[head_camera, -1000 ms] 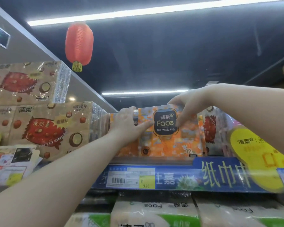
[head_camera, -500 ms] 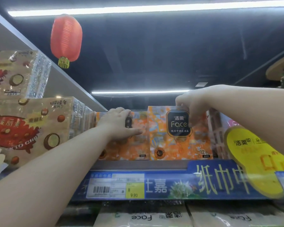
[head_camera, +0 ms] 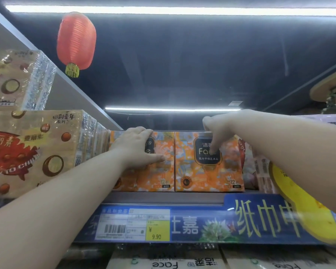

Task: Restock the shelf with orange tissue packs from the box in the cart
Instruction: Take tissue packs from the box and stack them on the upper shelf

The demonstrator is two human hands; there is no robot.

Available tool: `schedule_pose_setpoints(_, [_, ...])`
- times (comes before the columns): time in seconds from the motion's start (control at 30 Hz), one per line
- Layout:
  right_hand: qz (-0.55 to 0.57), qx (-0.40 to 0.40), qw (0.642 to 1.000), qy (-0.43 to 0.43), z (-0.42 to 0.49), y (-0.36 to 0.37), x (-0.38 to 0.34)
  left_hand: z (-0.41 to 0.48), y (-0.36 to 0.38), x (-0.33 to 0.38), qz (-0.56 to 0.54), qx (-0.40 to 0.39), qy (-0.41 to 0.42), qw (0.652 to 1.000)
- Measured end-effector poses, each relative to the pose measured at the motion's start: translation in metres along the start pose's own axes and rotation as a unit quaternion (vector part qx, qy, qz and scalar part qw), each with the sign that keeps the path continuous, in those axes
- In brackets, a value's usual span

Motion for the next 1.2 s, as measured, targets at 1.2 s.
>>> schedule_pose_setpoints(1.2, [0.071,0.067,0.993,-0.065,-0.044,-0.016,-0.022,-0.006,-0.021,0.01,0.028,-0.007,-0.016,0.999])
Point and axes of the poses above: each hand's wrist, its own z-axis towards the middle knuckle, its own y-axis out of the palm, x = y × z, the point moved 1 cm from there along z, towards the middle knuckle, and after that the axes turned 8 degrees about z, right-handed, at the moved point
